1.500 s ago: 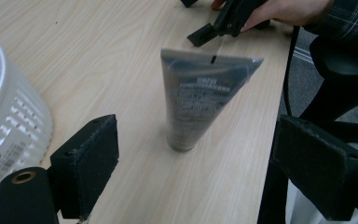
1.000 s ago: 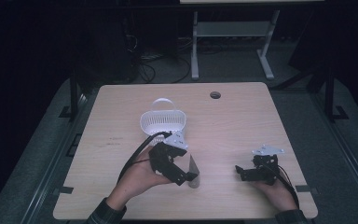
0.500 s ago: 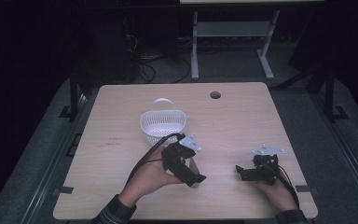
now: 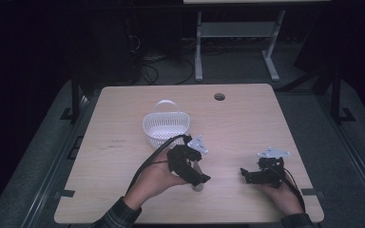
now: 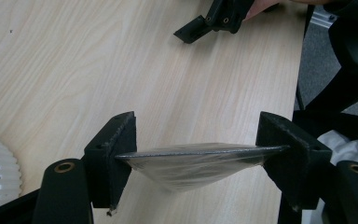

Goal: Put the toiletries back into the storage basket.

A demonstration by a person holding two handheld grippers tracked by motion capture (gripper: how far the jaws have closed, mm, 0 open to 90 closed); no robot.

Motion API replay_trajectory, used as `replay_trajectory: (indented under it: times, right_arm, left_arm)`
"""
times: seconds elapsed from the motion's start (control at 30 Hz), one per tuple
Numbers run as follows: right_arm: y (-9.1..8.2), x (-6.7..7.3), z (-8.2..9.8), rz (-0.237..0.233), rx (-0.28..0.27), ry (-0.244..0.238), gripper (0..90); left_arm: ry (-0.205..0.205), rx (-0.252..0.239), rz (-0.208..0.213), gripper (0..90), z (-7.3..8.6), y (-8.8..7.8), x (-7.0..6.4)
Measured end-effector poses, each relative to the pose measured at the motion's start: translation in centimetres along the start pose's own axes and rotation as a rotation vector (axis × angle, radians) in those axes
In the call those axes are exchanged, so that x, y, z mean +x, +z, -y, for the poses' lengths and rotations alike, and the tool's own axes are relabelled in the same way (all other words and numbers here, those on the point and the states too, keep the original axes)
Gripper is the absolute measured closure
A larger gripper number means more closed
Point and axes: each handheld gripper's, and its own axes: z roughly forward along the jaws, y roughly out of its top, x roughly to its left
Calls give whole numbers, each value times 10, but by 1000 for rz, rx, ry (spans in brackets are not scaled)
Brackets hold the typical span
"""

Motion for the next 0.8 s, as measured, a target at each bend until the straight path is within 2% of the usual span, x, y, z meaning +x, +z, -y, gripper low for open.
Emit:
replay_trajectory:
  times: [0.1, 0.33, 0.47, 0.6, 0.8]
  right_arm:
    - [0, 0, 0, 2, 0, 1, 14]
    - [0, 0, 0, 2, -1, 0, 14]
    - [0, 0, 0, 3, -1, 0, 14]
    - [0, 0, 0, 3, -1, 1, 14]
    - [0, 0, 0, 3, -1, 1, 14]
  left_arm:
    - [4, 7, -4, 292, -1, 0, 0]
    - [-17, 3, -4, 294, 1, -3, 2]
    - [-24, 4, -4, 295, 3, -7, 6]
    - [-48, -7, -7, 295, 6, -11, 9]
    - [-73, -14, -31, 295, 14, -22, 20]
